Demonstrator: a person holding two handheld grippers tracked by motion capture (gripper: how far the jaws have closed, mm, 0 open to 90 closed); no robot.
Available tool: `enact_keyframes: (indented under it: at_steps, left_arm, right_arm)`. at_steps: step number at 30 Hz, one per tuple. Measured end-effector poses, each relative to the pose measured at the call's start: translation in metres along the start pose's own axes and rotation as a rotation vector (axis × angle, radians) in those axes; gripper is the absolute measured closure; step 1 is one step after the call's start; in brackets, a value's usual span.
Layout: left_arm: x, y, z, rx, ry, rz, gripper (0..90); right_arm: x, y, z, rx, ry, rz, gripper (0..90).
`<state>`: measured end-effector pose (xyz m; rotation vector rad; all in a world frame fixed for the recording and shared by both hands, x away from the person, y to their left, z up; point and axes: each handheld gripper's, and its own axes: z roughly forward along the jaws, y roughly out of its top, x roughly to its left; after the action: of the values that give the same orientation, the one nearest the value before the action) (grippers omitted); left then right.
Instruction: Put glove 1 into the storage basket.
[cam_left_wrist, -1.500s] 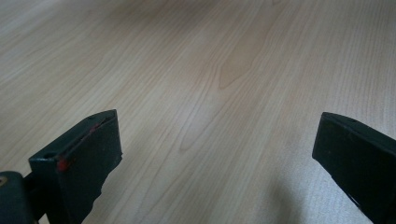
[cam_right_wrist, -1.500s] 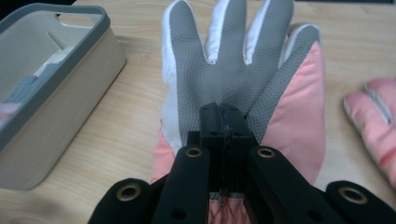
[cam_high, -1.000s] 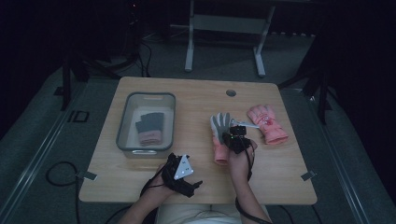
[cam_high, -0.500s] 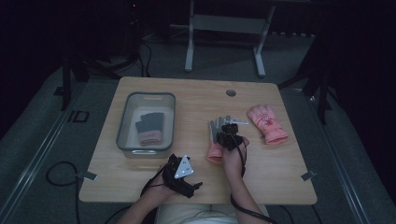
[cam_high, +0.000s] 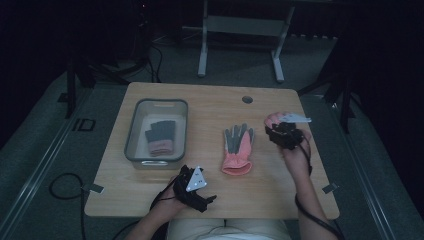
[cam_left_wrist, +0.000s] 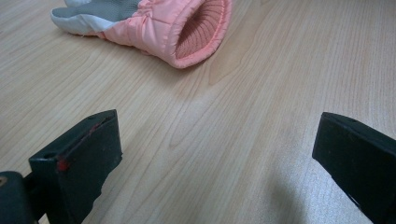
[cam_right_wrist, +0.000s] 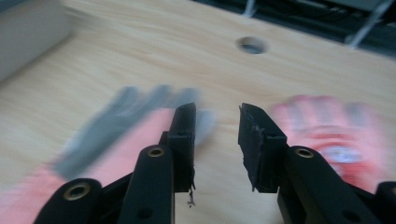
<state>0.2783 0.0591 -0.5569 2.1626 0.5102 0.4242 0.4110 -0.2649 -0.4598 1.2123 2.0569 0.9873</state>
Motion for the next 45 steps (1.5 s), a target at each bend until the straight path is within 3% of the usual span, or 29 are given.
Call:
enact_keyframes:
  at_steps: [4, 9, 13, 18, 24, 29, 31, 33, 34, 35, 37, 39, 45]
  left_arm:
    - [-0.001, 0.0, 0.001, 0.0, -0.002, 0.002, 0.8]
    - [-0.002, 0.0, 0.002, 0.004, -0.01, 0.006, 0.8]
    - [-0.002, 0.0, 0.001, 0.003, -0.014, 0.004, 0.8]
    - [0.0, -0.001, 0.001, 0.006, -0.015, 0.002, 0.9]
    - [0.0, -0.001, 0.001, 0.004, -0.023, 0.004, 0.9]
    - [0.001, -0.002, 0.001, 0.002, -0.035, 0.014, 0.9]
    - [0.001, -0.002, 0.0, -0.002, -0.036, 0.008, 0.9]
    - [0.001, -0.002, 0.0, -0.002, -0.036, 0.008, 0.9]
    - [0.001, -0.003, 0.001, -0.001, -0.032, 0.009, 0.9]
    - [0.001, -0.003, 0.001, 0.002, -0.031, 0.013, 0.9]
    - [0.001, -0.002, 0.002, 0.001, -0.033, 0.013, 0.9]
    - [0.001, -0.003, 0.001, -0.005, -0.046, 0.012, 0.8]
    - [0.0, -0.003, 0.001, -0.002, -0.044, 0.024, 0.9]
  right_arm:
    - [-0.039, 0.003, -0.002, 0.016, -0.03, -0.011, 66.3]
    - [-0.074, 0.004, 0.007, 0.058, -0.066, -0.02, 62.8]
    - [-0.085, 0.002, 0.016, 0.09, -0.082, -0.026, 59.5]
    - [-0.099, -0.005, 0.039, 0.145, -0.084, 0.011, 51.7]
    - [-0.104, -0.018, 0.057, 0.225, -0.093, -0.028, 52.2]
    - [-0.102, -0.029, 0.071, 0.281, -0.108, -0.071, 60.8]
    - [-0.102, -0.033, 0.075, 0.29, -0.1, -0.039, 71.6]
    - [-0.1, -0.033, 0.076, 0.291, -0.104, -0.029, 71.6]
    - [-0.1, -0.033, 0.076, 0.291, -0.104, -0.029, 77.5]
    - [-0.097, -0.028, 0.072, 0.284, -0.112, 0.025, 84.9]
    - [-0.096, -0.023, 0.064, 0.274, -0.117, 0.103, 85.9]
    - [-0.093, -0.02, 0.055, 0.255, -0.107, 0.147, 86.4]
    - [-0.071, -0.005, 0.011, 0.158, -0.122, 0.21, 86.8]
